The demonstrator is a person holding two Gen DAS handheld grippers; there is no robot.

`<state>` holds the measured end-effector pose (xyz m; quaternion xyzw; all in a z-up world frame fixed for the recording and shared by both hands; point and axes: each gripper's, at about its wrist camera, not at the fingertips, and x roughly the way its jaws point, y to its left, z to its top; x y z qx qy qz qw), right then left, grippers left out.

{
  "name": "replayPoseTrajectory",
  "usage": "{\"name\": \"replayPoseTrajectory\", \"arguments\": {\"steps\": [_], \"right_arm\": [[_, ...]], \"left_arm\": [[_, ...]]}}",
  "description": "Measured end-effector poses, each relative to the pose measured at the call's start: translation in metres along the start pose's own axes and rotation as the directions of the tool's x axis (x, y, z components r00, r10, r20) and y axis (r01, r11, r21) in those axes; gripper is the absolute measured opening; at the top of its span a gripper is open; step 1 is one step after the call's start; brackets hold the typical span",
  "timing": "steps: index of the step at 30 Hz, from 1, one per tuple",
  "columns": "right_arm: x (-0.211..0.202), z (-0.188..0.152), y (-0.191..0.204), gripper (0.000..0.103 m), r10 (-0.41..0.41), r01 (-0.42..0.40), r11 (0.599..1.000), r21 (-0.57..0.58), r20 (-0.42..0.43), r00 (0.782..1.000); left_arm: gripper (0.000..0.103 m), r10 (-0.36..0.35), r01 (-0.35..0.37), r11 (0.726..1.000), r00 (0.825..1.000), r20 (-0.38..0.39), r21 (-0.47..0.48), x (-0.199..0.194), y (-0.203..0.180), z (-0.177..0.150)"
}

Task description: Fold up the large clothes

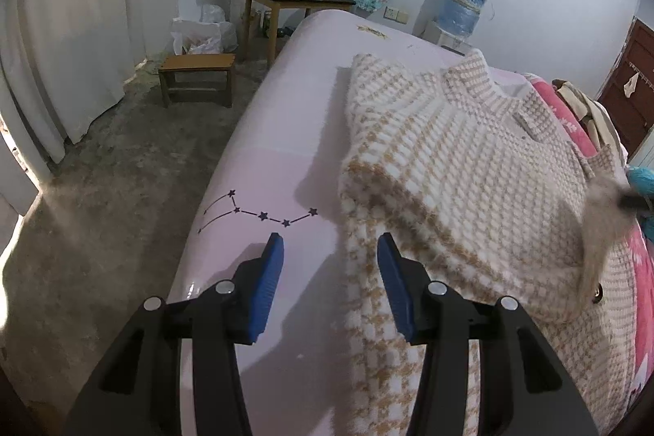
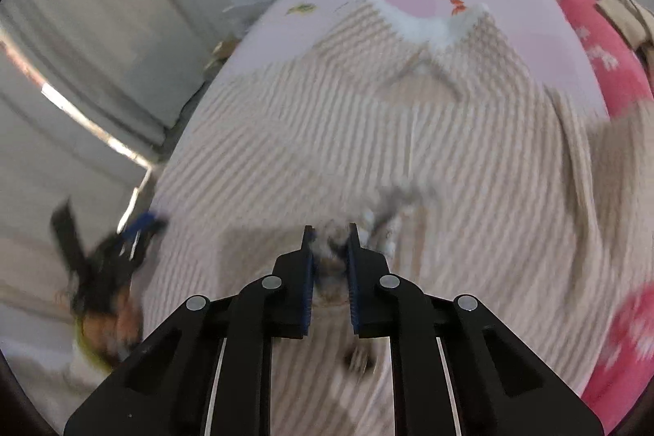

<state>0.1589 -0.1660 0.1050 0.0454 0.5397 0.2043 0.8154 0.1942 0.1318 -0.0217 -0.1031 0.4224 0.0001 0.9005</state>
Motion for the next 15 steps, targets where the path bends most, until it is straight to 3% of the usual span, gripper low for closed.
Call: {"name": "replayPoseTrajectory", "arguments": {"steps": [4,6,8,10,15], "right_arm": [[0.001,-0.046,-0.013,0.028,-0.017,0.021,0.996,0.085,-0.049,0.999],[0.006,-0.067,-0.026,0.046,0.007,0.007,0.989,0.150,-0.094,0.996],[0.002,-0.076,-0.039,0.049,0.037,-0.016,0.976,0.217,-0.093,0.995],[-0.011,-0.081,-0.055,0.059,0.094,-0.079,0.947,0.312,-0.034,0.995],[-0.015,-0.083,-0.106,0.062,0.209,-0.231,0.807,0.543,0.103,0.972]], "left_arm": [[0.047,0.021,-0.021,0.999,1.000,-0.018,0.029,0.002,-0.005,-0.003],[0.047,0.040,-0.039,0.998,0.999,-0.017,0.049,0.002,-0.008,-0.004],[0.047,0.049,-0.047,0.996,0.998,-0.025,0.071,0.003,-0.013,-0.005],[0.047,0.060,-0.058,0.995,0.998,-0.022,0.080,0.003,-0.015,-0.005],[0.047,0.075,-0.073,0.994,0.997,-0.024,0.077,0.004,-0.016,-0.005]]}}
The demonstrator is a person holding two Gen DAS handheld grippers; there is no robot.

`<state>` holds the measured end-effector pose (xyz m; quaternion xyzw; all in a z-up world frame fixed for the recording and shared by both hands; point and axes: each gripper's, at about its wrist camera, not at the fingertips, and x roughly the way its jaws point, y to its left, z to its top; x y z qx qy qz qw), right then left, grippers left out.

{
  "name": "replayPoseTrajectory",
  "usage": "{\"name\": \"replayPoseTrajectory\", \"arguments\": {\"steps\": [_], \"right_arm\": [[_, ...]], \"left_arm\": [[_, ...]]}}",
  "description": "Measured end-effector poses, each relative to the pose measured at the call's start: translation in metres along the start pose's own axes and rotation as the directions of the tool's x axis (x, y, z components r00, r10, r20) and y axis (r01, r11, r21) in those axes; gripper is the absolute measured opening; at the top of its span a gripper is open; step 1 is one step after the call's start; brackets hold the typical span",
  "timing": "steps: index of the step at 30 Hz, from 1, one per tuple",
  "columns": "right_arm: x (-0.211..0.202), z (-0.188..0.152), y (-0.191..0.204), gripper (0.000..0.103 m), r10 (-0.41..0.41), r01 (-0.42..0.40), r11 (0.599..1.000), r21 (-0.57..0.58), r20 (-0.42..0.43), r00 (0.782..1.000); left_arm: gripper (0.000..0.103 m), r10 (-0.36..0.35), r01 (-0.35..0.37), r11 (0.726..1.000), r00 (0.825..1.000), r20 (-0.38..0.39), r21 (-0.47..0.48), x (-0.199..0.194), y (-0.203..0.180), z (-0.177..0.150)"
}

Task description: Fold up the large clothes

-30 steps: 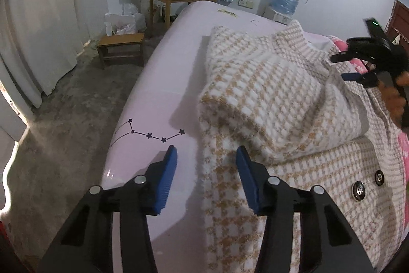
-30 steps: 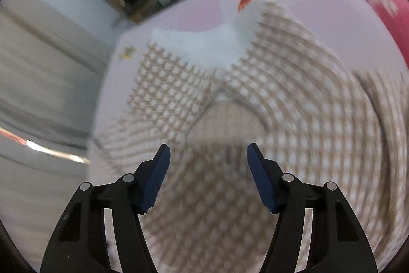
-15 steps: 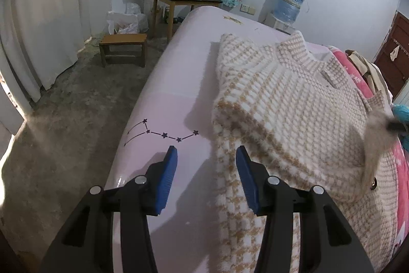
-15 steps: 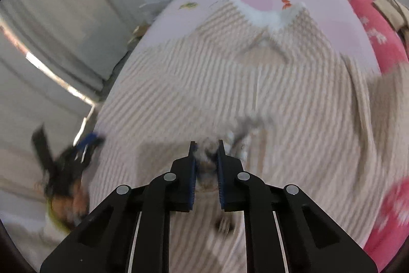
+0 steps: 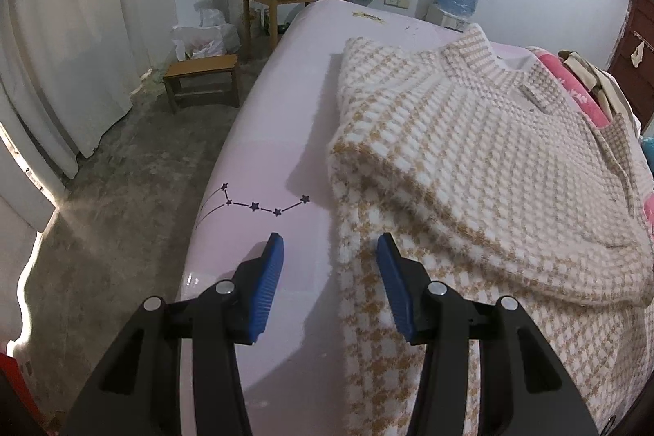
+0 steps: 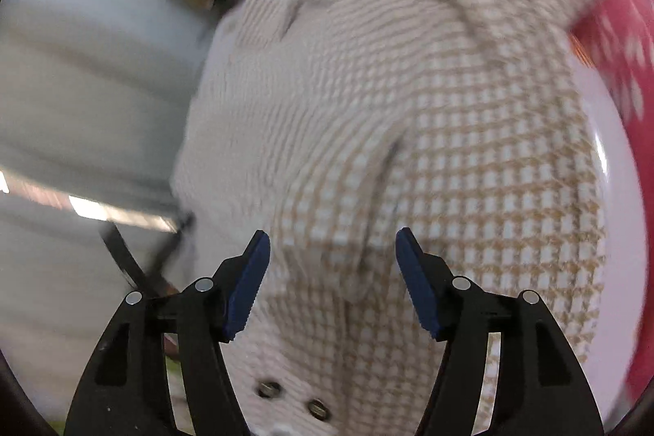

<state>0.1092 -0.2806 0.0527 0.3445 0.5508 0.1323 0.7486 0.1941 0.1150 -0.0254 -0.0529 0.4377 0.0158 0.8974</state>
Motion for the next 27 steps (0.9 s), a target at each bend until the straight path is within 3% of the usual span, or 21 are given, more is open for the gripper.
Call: {"name": "replayPoseTrajectory", "arguments": {"steps": [5,6,7,10,12,14,16,18,20,25,27], "right_arm": [[0.030,0.017,-0.023,0.062,0.020,-0.015,0.997,0.080,-0.059,0.998],[0.037,0.022,-0.025,0.054,0.024,-0.018,0.996,0.084,-0.073,0.997],[0.042,0.026,-0.024,0.037,0.025,-0.019,0.997,0.072,-0.083,0.996],[0.046,0.039,-0.004,0.009,-0.020,0.020,1.000,0.000,-0.058,0.998],[0.035,0.052,0.029,0.007,-0.039,0.039,0.994,-0.101,0.006,0.999],[0.005,0.060,0.081,0.007,-0.025,0.055,0.963,-0.264,0.114,0.993],[-0.022,0.062,0.130,0.007,0.005,0.098,0.900,-0.425,0.234,0.972],[-0.037,0.064,0.153,0.007,0.006,0.169,0.849,-0.500,0.329,0.944],[-0.041,0.072,0.150,0.007,-0.032,0.229,0.836,-0.499,0.373,0.927],[0.030,0.124,0.082,0.007,-0.280,0.381,0.843,-0.380,0.295,0.914],[0.040,0.129,0.071,0.007,-0.288,0.378,0.852,-0.363,0.278,0.916]], "left_arm": [[0.047,0.013,-0.013,1.000,1.000,0.002,0.002,0.001,-0.001,0.000],[0.047,0.014,-0.014,1.000,1.000,0.003,0.002,0.001,-0.002,0.000],[0.047,0.014,-0.014,1.000,1.000,0.004,0.003,0.001,-0.002,0.000],[0.047,0.015,-0.015,1.000,1.000,0.008,0.001,0.001,-0.002,-0.001],[0.047,0.021,-0.021,1.000,1.000,0.011,0.003,0.001,-0.002,-0.002],[0.047,0.030,-0.031,0.999,0.999,0.014,0.009,0.001,-0.004,-0.003],[0.047,0.034,-0.034,0.999,0.999,0.015,0.012,0.001,-0.004,-0.003],[0.048,0.035,-0.035,0.999,0.999,0.016,0.010,0.001,-0.004,-0.003],[0.048,0.036,-0.036,0.999,0.999,0.016,0.009,0.001,-0.004,-0.002],[0.048,0.035,-0.035,0.999,0.999,0.018,0.027,0.002,-0.004,-0.002],[0.048,0.036,-0.037,0.999,0.999,0.017,0.032,0.003,-0.004,-0.001]]}}
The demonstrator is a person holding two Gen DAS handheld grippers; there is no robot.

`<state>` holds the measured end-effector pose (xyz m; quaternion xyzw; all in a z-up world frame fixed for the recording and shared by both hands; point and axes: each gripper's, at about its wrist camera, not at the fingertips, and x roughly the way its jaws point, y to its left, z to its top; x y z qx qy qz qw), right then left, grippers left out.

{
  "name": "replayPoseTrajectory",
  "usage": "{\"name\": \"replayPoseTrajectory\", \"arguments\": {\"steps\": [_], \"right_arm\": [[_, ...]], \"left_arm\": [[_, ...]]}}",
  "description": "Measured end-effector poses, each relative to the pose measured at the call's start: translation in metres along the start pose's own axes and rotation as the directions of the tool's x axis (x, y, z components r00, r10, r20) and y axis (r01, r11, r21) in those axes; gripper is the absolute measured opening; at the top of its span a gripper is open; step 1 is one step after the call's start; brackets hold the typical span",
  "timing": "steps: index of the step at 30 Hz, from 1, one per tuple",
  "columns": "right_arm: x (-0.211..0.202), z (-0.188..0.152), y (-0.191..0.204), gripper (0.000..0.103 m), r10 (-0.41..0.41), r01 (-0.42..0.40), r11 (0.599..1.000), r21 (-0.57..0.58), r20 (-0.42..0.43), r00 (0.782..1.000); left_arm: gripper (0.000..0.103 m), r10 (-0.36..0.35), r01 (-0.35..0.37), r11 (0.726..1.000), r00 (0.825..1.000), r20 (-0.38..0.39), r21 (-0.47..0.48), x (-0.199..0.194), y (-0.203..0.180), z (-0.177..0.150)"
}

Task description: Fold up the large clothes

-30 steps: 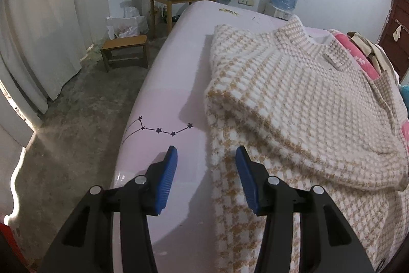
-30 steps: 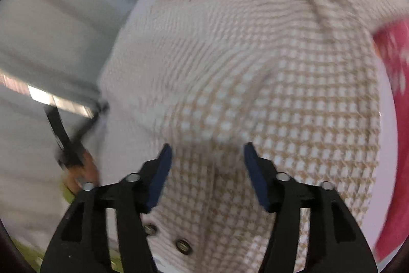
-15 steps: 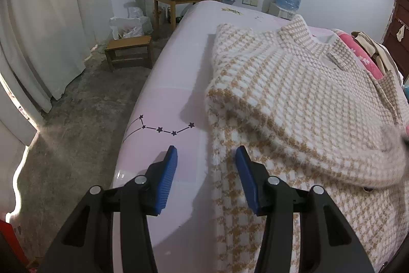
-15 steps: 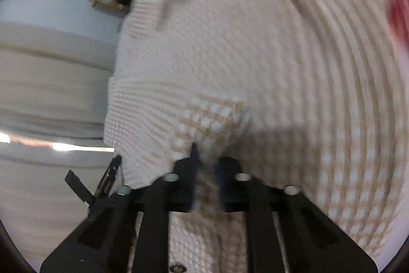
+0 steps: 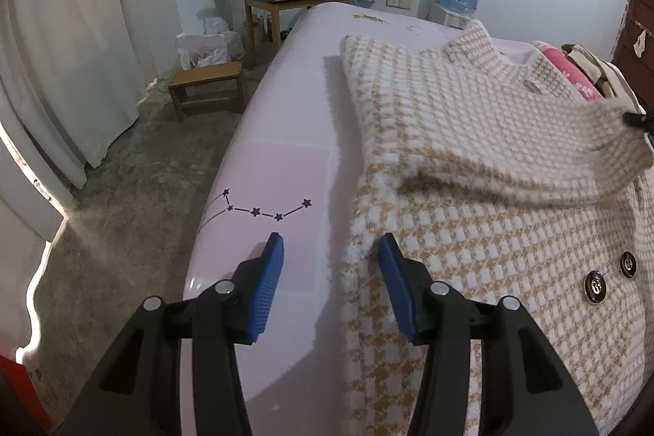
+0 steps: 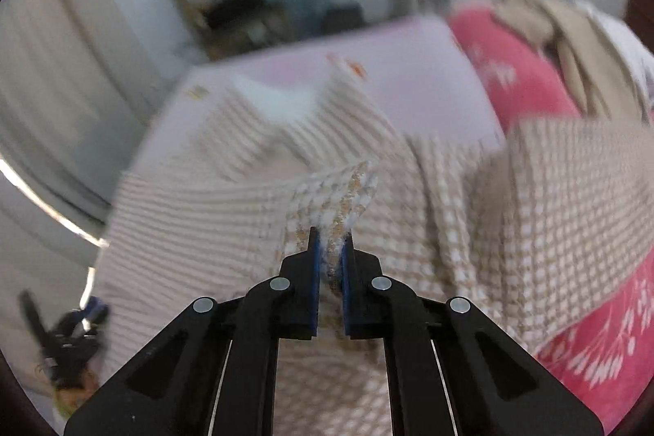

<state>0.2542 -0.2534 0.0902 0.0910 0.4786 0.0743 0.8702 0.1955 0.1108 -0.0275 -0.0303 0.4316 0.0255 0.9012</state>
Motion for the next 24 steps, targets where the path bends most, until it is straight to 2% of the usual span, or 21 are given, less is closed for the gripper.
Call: {"name": "replayPoseTrajectory", "arguments": {"steps": [2,4,6,7,9,11,14,16,18,21,24], "right_arm": [[-0.010,0.004,-0.002,0.007,0.071,-0.072,0.997,0.012,0.038,0.997],[-0.010,0.003,-0.009,0.008,0.080,-0.081,0.996,0.033,0.038,0.996],[0.010,-0.002,-0.021,0.015,0.059,-0.058,0.996,0.070,-0.016,0.998],[0.027,-0.008,-0.034,0.019,0.009,0.000,0.995,0.104,-0.080,0.997],[0.037,-0.011,-0.043,0.021,-0.041,0.057,0.990,0.128,-0.123,0.992],[0.025,-0.015,-0.045,0.022,-0.038,0.049,0.989,0.142,-0.080,0.996],[-0.006,-0.016,-0.031,0.031,-0.098,0.096,0.993,0.067,0.026,0.995],[-0.018,-0.018,-0.015,0.034,-0.083,0.083,0.997,0.000,0.067,0.994],[-0.013,-0.021,-0.001,0.034,-0.029,0.032,0.998,-0.050,0.052,0.998],[0.011,-0.027,0.020,0.034,-0.027,0.028,0.991,-0.128,0.011,1.000],[0.037,-0.029,0.018,0.030,-0.041,0.035,0.990,-0.138,-0.043,0.998]], "left_arm": [[0.048,-0.002,0.002,1.000,1.000,0.000,-0.003,0.000,0.001,0.000],[0.048,-0.003,0.003,1.000,1.000,0.002,-0.004,0.000,0.001,0.000],[0.048,-0.001,0.001,1.000,1.000,0.003,-0.004,0.000,0.000,0.000],[0.048,-0.001,0.001,1.000,1.000,0.004,-0.002,0.000,0.000,0.000],[0.048,-0.003,0.003,1.000,1.000,0.001,0.005,-0.001,-0.001,0.001],[0.048,-0.013,0.013,1.000,1.000,0.008,0.001,-0.008,0.003,0.004],[0.048,-0.038,0.037,0.999,0.997,0.073,0.007,-0.028,0.008,0.016],[0.048,-0.075,0.072,0.997,0.990,0.122,0.026,-0.040,0.005,0.032],[0.048,-0.147,0.142,0.989,0.980,0.137,0.041,-0.041,-0.003,0.053],[0.048,-0.276,0.273,0.961,0.956,0.095,0.037,-0.018,-0.023,0.080],[0.048,-0.313,0.313,0.950,0.949,0.019,0.021,0.018,-0.036,0.095]]}}
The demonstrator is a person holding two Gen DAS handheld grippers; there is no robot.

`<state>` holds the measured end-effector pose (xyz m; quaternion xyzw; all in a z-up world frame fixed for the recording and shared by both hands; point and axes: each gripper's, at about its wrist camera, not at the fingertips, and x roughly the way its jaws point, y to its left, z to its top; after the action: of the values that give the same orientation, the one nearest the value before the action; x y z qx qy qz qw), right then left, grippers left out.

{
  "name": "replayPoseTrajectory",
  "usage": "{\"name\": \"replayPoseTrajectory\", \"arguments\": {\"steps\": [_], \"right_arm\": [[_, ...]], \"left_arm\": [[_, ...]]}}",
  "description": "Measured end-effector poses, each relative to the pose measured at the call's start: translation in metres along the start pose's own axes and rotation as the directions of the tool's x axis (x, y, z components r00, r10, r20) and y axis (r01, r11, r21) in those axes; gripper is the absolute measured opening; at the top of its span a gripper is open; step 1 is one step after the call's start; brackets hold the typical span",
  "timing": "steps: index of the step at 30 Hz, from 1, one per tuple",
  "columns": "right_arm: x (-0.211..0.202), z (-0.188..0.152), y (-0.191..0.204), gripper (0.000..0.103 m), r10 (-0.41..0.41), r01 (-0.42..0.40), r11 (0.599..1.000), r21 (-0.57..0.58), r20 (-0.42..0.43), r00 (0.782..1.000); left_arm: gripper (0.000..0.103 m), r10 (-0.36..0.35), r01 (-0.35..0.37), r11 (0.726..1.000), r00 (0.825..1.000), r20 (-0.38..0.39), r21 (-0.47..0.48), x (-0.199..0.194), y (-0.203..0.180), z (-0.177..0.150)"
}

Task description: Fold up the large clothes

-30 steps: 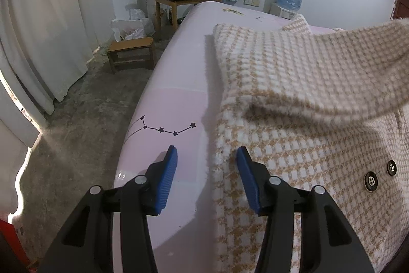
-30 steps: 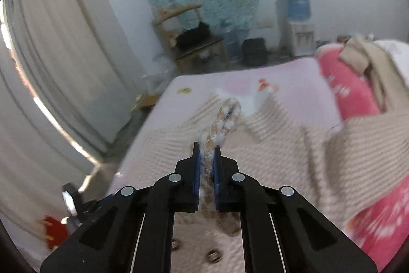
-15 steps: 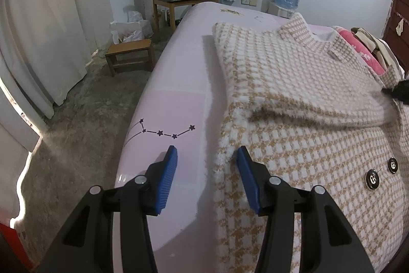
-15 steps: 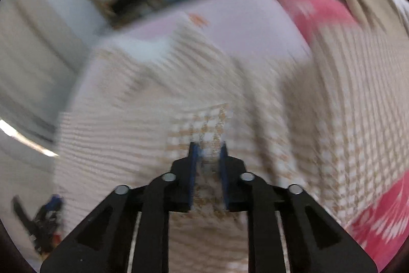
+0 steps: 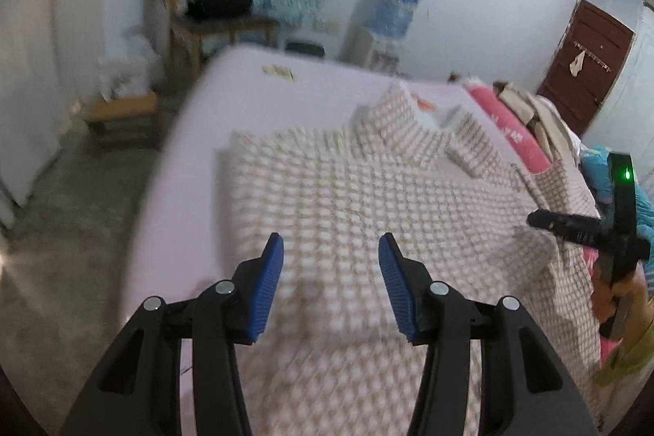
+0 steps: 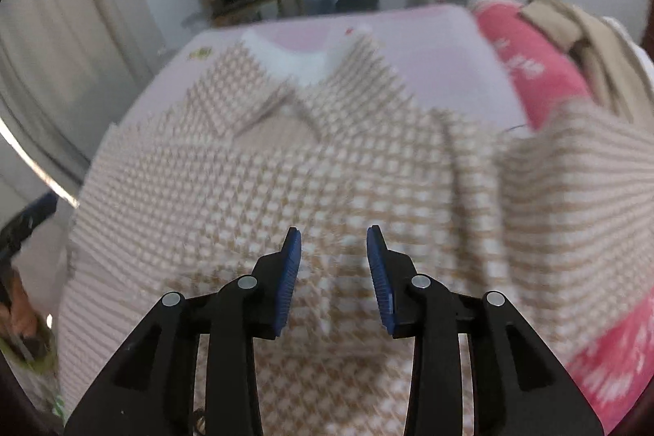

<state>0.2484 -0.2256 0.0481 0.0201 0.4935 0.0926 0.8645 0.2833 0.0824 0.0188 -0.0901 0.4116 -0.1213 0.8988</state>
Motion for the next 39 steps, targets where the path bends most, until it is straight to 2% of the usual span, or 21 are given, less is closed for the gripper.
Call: {"name": "replayPoseTrajectory", "arguments": {"steps": [1,3,5,8,12,14,16,18,20,22,23,25,27,30,32,33,34,36,39], "right_arm": [[0.010,-0.001,-0.005,0.030,-0.014,0.014,1.000,0.004,-0.021,1.000],[0.011,-0.002,-0.015,0.030,0.031,-0.030,0.999,0.022,-0.013,0.999],[0.007,-0.001,-0.021,0.032,0.040,-0.039,0.999,0.029,-0.019,0.999],[0.001,0.006,-0.023,0.032,0.000,0.000,1.000,0.027,-0.012,1.000],[0.012,0.026,-0.016,0.035,0.009,-0.009,1.000,0.010,0.011,1.000],[0.028,0.032,-0.012,0.036,-0.004,0.004,1.000,-0.003,-0.004,1.000],[0.037,0.034,-0.011,0.036,-0.032,0.032,0.999,-0.010,0.002,0.999],[0.040,0.038,-0.012,0.036,-0.046,0.046,0.999,-0.009,0.007,0.999],[0.037,0.039,-0.013,0.036,-0.076,0.076,0.997,0.018,0.000,0.997],[0.026,0.037,-0.006,0.044,-0.105,0.105,0.994,0.029,0.012,0.994],[0.021,0.036,-0.002,0.047,-0.090,0.090,0.996,0.021,0.027,0.996],[0.006,0.029,0.016,0.059,-0.027,0.028,0.999,-0.019,0.053,0.998],[-0.002,0.019,0.034,0.064,0.002,0.003,0.997,-0.071,0.061,0.998],[0.004,-0.001,0.062,0.069,0.020,-0.014,0.985,-0.170,0.032,0.999],[0.019,-0.011,0.067,0.071,-0.006,0.005,0.981,-0.196,-0.006,1.000],[0.028,-0.016,0.067,0.072,-0.019,0.016,0.981,-0.193,-0.012,1.000],[0.026,-0.017,0.067,0.073,-0.014,0.015,0.983,-0.186,0.006,1.000],[0.018,-0.014,0.066,0.073,-0.037,0.035,0.986,-0.160,-0.010,0.999],[-0.004,-0.019,0.069,0.075,-0.004,0.011,0.987,-0.162,0.045,0.999]], "left_arm": [[0.048,0.007,-0.008,1.000,0.999,-0.043,-0.016,0.019,0.004,0.000],[0.045,0.053,-0.057,0.998,0.993,-0.101,-0.030,0.040,0.014,-0.005],[0.045,0.044,-0.045,0.999,0.996,-0.081,-0.013,0.037,0.017,-0.006],[0.045,0.052,-0.053,0.999,0.996,-0.075,-0.009,0.031,0.017,0.000],[0.045,0.077,-0.078,0.997,0.997,-0.030,-0.001,0.035,0.017,0.028],[0.045,0.092,-0.094,0.995,0.994,-0.052,-0.032,0.052,0.024,0.044],[0.045,0.160,-0.166,0.985,0.981,-0.110,-0.044,0.075,0.035,0.048],[0.045,0.154,-0.159,0.985,0.984,-0.090,-0.060,0.079,0.041,0.051],[0.045,0.173,-0.179,0.983,0.980,-0.101,-0.045,0.076,0.038,0.052],[0.045,0.185,-0.189,0.981,0.980,-0.077,-0.045,0.064,0.033,0.052],[0.045,0.176,-0.178,0.983,0.983,-0.060,-0.036,0.057,0.027,0.053],[0.049,0.153,-0.153,0.988,0.988,-0.033,0.010,0.042,0.012,0.047],[0.056,0.137,-0.134,0.988,0.990,-0.039,0.070,0.033,-0.007,0.035],[0.067,0.131,-0.121,0.985,0.989,-0.075,0.126,0.034,-0.026,0.014],[0.070,0.168,-0.149,0.977,0.979,-0.119,0.154,0.048,-0.031,-0.003],[0.071,0.206,-0.183,0.966,0.972,-0.114,0.181,0.054,-0.032,-0.012],[0.071,0.225,-0.204,0.957,0.971,-0.081,0.208,0.053,-0.035,-0.016],[0.071,0.255,-0.232,0.945,0.964,-0.077,0.230,0.052,-0.041,-0.018],[0.074,0.196,-0.181,0.963,0.979,-0.059,0.200,0.038,-0.045,-0.016]]}}
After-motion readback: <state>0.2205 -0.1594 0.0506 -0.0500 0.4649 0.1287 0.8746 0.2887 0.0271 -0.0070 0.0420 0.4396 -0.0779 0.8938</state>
